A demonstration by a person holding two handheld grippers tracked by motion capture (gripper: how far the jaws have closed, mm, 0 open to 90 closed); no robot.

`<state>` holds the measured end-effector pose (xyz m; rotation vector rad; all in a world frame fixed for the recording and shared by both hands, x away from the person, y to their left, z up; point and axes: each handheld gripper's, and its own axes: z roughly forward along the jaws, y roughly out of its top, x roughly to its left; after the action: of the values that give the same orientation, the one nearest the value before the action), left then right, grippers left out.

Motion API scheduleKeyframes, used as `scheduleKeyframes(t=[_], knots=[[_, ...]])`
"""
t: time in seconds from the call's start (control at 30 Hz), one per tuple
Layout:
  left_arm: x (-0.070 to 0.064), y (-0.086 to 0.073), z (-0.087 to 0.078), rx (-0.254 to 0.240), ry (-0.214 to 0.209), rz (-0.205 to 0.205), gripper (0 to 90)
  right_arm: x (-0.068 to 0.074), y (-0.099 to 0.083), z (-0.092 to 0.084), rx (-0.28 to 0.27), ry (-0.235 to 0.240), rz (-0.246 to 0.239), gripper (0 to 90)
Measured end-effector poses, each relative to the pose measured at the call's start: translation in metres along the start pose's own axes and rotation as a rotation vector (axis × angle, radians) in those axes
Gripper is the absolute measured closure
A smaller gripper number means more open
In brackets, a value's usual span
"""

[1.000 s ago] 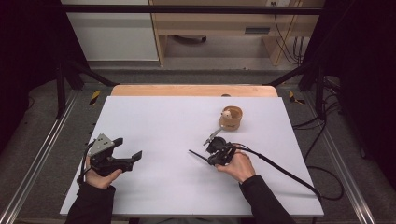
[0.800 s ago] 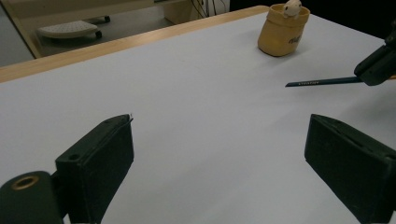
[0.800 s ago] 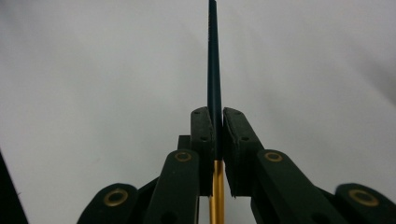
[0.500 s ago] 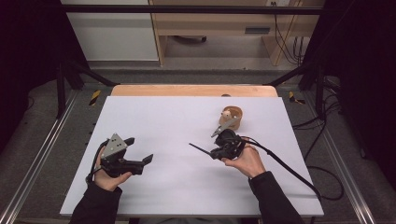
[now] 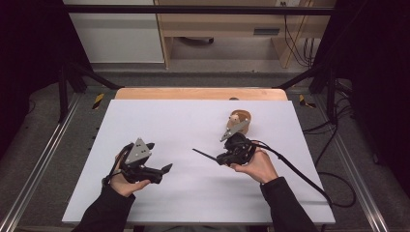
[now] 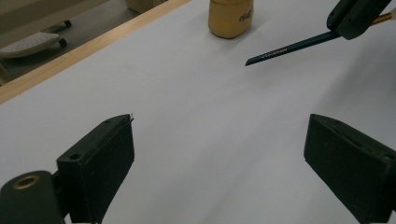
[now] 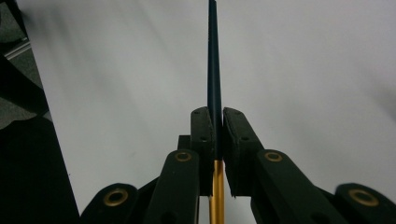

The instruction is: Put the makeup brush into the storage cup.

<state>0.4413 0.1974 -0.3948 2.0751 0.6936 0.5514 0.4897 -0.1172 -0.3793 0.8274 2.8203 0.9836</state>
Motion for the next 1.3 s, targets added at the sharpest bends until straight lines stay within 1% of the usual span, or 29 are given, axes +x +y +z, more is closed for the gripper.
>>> scheduleKeyframes(t=[0.03,0.13,0.17,0.27,0.37,0.47,0.57,0.63,0.73,0.83,0.97,1.0,1.03,1.13,1.3], knots=[[-0.003,0.003,0.002,0.011,-0.004,0.023,8.2,0.000,0.000,-0.001,0.000,0.010,-0.014,83.6],[-0.010,0.009,0.007,0.022,-0.017,0.063,8.2,0.000,-0.001,0.000,0.000,0.019,-0.017,83.5],[-0.014,0.012,0.010,0.026,-0.023,0.084,8.3,0.000,-0.001,0.000,0.000,0.022,-0.021,83.6],[-0.021,0.018,0.013,0.038,-0.037,0.121,8.7,0.001,-0.001,0.001,0.002,0.044,-0.033,83.5],[-0.026,0.023,0.016,0.052,-0.048,0.159,8.7,0.001,-0.001,0.001,-0.005,0.050,-0.041,83.5],[-0.032,0.028,0.022,0.057,-0.061,0.180,8.9,0.002,-0.001,0.001,-0.007,0.065,-0.044,83.5],[-0.038,0.033,0.027,0.070,-0.069,0.216,9.0,0.002,-0.001,0.001,-0.001,0.066,-0.046,83.5],[-0.042,0.035,0.030,0.075,-0.078,0.230,9.2,0.003,-0.002,0.002,0.009,0.066,-0.047,83.5],[-0.048,0.036,0.034,0.090,-0.083,0.264,9.1,0.004,-0.002,0.002,0.012,0.068,-0.050,83.5],[-0.052,0.037,0.038,0.097,-0.091,0.287,9.2,0.003,-0.002,0.003,0.014,0.075,-0.056,83.5],[-0.056,0.038,0.042,0.106,-0.093,0.310,9.3,0.003,-0.002,0.005,0.016,0.079,-0.054,83.5],[-0.058,0.040,0.044,0.111,-0.095,0.325,9.6,0.003,-0.002,0.006,0.018,0.084,-0.052,83.6],[-0.058,0.040,0.044,0.111,-0.095,0.325,9.7,0.002,-0.002,0.006,0.022,0.087,-0.055,83.6],[-0.061,0.041,0.048,0.118,-0.096,0.345,10.2,0.002,-0.003,0.007,0.026,0.087,-0.056,83.5],[-0.069,0.043,0.052,0.130,-0.099,0.389,12.0,0.003,-0.003,0.006,0.027,0.095,-0.059,83.5]])
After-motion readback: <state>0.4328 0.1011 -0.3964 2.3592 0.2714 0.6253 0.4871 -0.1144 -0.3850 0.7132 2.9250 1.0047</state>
